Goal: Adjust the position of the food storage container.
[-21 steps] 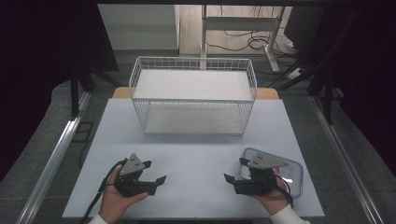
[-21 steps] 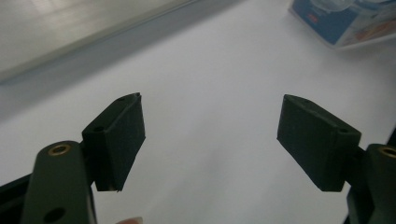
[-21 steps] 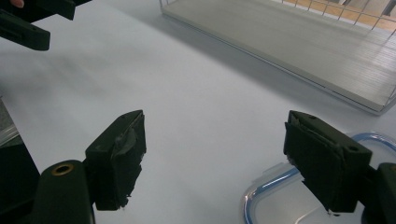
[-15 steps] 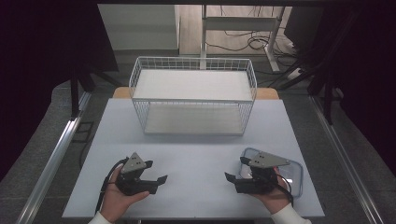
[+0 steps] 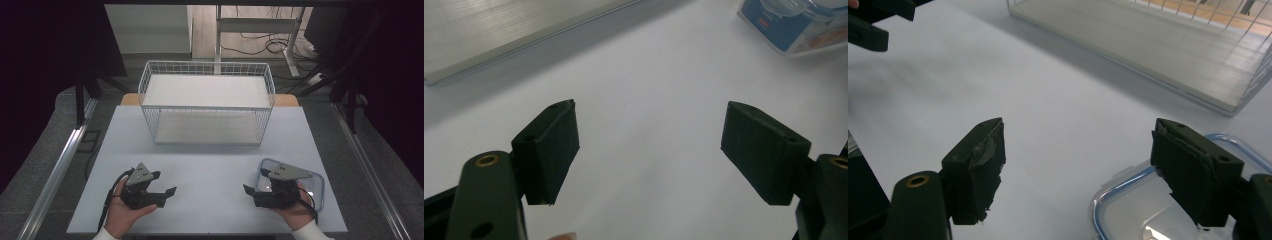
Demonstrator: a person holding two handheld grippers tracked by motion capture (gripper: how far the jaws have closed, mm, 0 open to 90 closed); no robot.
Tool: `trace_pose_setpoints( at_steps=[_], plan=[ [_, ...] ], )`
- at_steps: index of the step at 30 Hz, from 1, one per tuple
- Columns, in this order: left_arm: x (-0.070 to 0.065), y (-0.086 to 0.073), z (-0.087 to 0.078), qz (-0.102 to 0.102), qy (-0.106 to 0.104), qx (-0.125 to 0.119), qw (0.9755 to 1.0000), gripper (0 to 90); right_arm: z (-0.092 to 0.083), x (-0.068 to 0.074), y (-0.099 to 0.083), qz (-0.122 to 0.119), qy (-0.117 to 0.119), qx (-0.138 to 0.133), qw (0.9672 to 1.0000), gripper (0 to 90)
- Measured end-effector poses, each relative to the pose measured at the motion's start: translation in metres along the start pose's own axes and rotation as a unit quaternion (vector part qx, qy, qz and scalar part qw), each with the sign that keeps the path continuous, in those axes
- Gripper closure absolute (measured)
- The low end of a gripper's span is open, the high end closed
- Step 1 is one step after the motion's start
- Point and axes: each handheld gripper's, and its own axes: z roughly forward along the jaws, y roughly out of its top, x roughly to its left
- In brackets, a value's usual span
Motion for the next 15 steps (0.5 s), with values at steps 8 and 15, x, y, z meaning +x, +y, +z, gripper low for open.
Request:
trace_pose_setpoints(
  at_steps=[8, 15],
  plan=[
    [0.005, -0.001, 0.002, -0.004, 0.003, 0.003, 1.0000, 23.1, -0.002, -0.015, 0.001, 0.016, -0.022, 0.014, 0.9995, 26.8],
    [0.003, -0.002, 0.003, -0.001, 0.002, 0.011, 0.9999, 23.1, -0.014, -0.036, -0.002, 0.043, -0.046, 0.018, 0.9979, 34.7]
  ],
)
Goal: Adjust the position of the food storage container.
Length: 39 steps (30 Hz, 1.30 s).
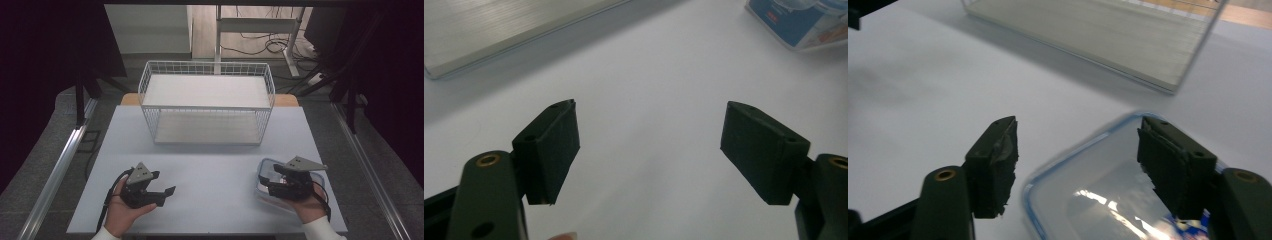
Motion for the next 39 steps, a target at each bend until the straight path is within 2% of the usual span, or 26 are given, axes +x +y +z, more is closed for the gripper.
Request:
trace_pose_setpoints(
  at_steps=[1, 2, 8, 10, 11, 12, 18, 19, 20, 22, 24, 27, 32, 37, 39],
  plan=[
    [0.000, 0.000, 0.000, 0.000, 0.000, 0.000, 1.0000, 23.1, 0.000, 0.000, 0.000, 0.000, 0.000, 0.000, 1.0000, 34.7],
    [0.000, 0.000, -0.001, -0.001, -0.001, -0.001, 1.0000, 23.1, -0.004, -0.007, 0.000, 0.009, -0.015, 0.006, 0.9998, 37.1],
    [0.000, 0.000, -0.001, -0.003, -0.003, -0.001, 1.0000, 23.1, -0.016, -0.024, -0.002, 0.016, -0.043, 0.018, 0.9988, 43.1],
    [0.000, 0.000, -0.001, -0.002, -0.002, -0.001, 1.0000, 23.1, -0.022, -0.034, -0.004, 0.020, -0.047, 0.033, 0.9982, 43.5],
    [0.000, 0.000, 0.000, -0.003, -0.002, 0.000, 1.0000, 23.1, -0.028, -0.042, -0.007, 0.030, -0.050, 0.039, 0.9976, 45.6],
    [0.001, 0.000, 0.000, -0.003, -0.003, 0.000, 1.0000, 23.1, -0.028, -0.042, -0.007, 0.030, -0.050, 0.039, 0.9976, 45.6],
    [0.001, 0.000, 0.001, -0.002, -0.003, 0.003, 1.0000, 23.1, -0.055, -0.066, -0.021, 0.063, -0.068, 0.043, 0.9947, 64.0],
    [0.001, 0.000, 0.001, -0.002, -0.004, 0.003, 1.0000, 23.1, -0.062, -0.072, -0.027, 0.070, -0.085, 0.055, 0.9924, 72.9],
    [0.001, 0.000, 0.001, -0.002, -0.004, 0.003, 1.0000, 23.1, -0.062, -0.072, -0.027, 0.070, -0.085, 0.055, 0.9924, 72.9],
    [0.001, 0.000, 0.001, -0.005, -0.005, 0.002, 1.0000, 23.1, -0.069, -0.078, -0.031, 0.072, -0.108, 0.073, 0.9889, 80.7],
    [0.002, 0.000, 0.000, -0.003, -0.005, 0.001, 1.0000, 23.1, -0.076, -0.083, -0.035, 0.078, -0.121, 0.087, 0.9857, 85.4],
    [0.002, 0.001, 0.001, -0.005, -0.006, 0.001, 1.0000, 23.1, -0.083, -0.091, -0.041, 0.087, -0.143, 0.110, 0.9798, 88.3],
    [0.001, 0.001, 0.003, -0.003, -0.008, 0.005, 1.0000, 23.1, -0.080, -0.099, -0.054, 0.093, -0.169, 0.154, 0.9692, 88.7],
    [0.001, 0.001, 0.003, -0.002, -0.008, 0.007, 0.9999, 23.1, -0.066, -0.102, -0.064, 0.098, -0.159, 0.194, 0.9631, 88.7],
    [0.001, 0.001, 0.003, -0.002, -0.008, 0.007, 0.9999, 23.1, -0.060, -0.102, -0.067, 0.096, -0.154, 0.205, 0.9619, 88.6]
  ],
)
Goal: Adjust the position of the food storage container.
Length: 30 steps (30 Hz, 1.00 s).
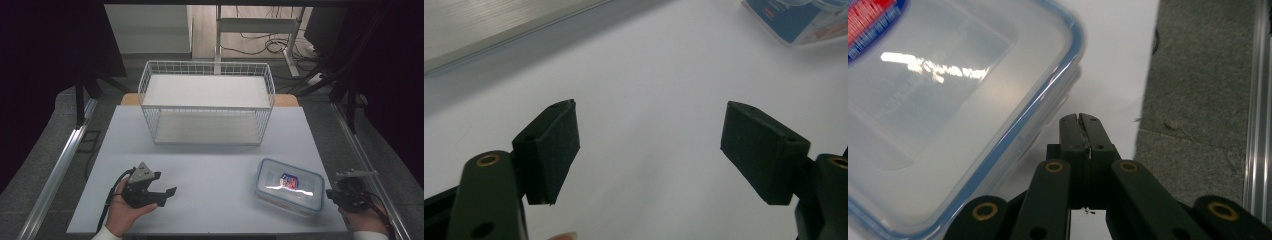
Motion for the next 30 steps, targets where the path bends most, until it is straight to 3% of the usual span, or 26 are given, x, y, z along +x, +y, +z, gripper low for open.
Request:
trace_pose_setpoints(
  at_steps=[5, 15, 30],
  plan=[
    [0.000, 0.000, -0.001, -0.001, -0.001, -0.001, 1.0000, 23.1, 0.006, 0.005, 0.001, -0.007, 0.002, 0.014, 0.9999, 88.7],
    [0.001, 0.001, -0.001, -0.004, 0.001, -0.001, 1.0000, 23.2, 0.009, 0.012, 0.003, -0.014, 0.003, 0.011, 0.9998, 88.8],
    [0.004, 0.001, -0.002, -0.011, 0.003, -0.005, 0.9999, 23.2, 0.022, 0.055, 0.034, -0.057, 0.027, 0.010, 0.9980, 88.9]
  ],
)
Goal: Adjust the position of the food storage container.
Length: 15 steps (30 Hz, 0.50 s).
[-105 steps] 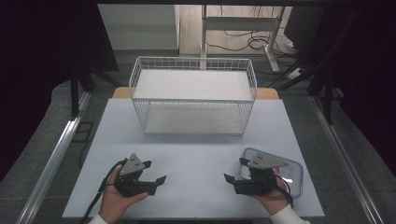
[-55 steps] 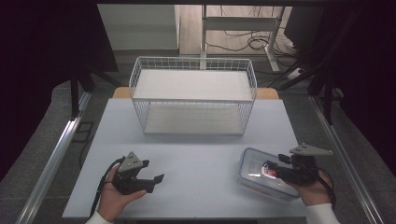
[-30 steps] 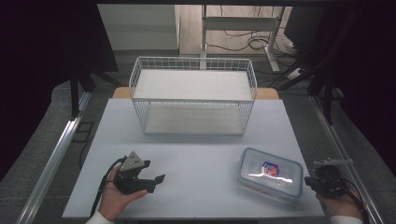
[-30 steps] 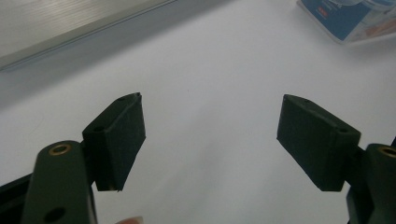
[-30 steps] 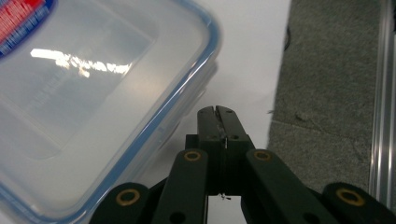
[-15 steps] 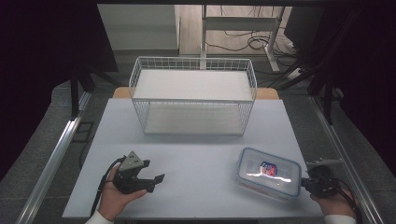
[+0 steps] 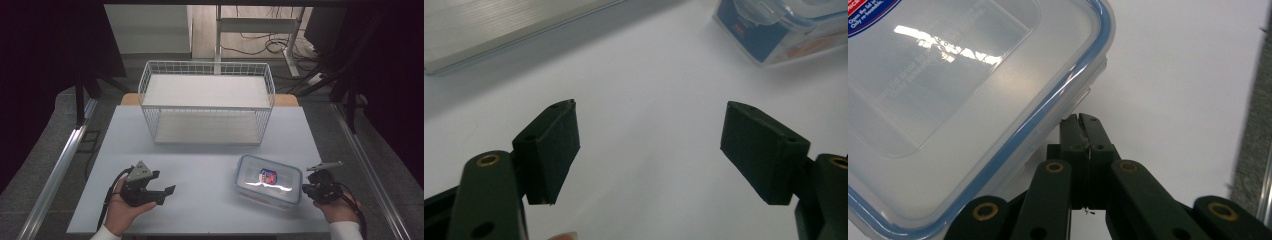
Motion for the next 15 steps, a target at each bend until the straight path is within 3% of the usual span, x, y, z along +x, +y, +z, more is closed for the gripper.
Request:
trace_pose_setpoints(
  at_steps=[15],
  plan=[
    [0.004, -0.001, 0.000, -0.006, 0.005, 0.000, 1.0000, 23.3, 0.028, 0.053, 0.053, -0.063, 0.031, -0.011, 0.9975, 88.9]
  ],
)
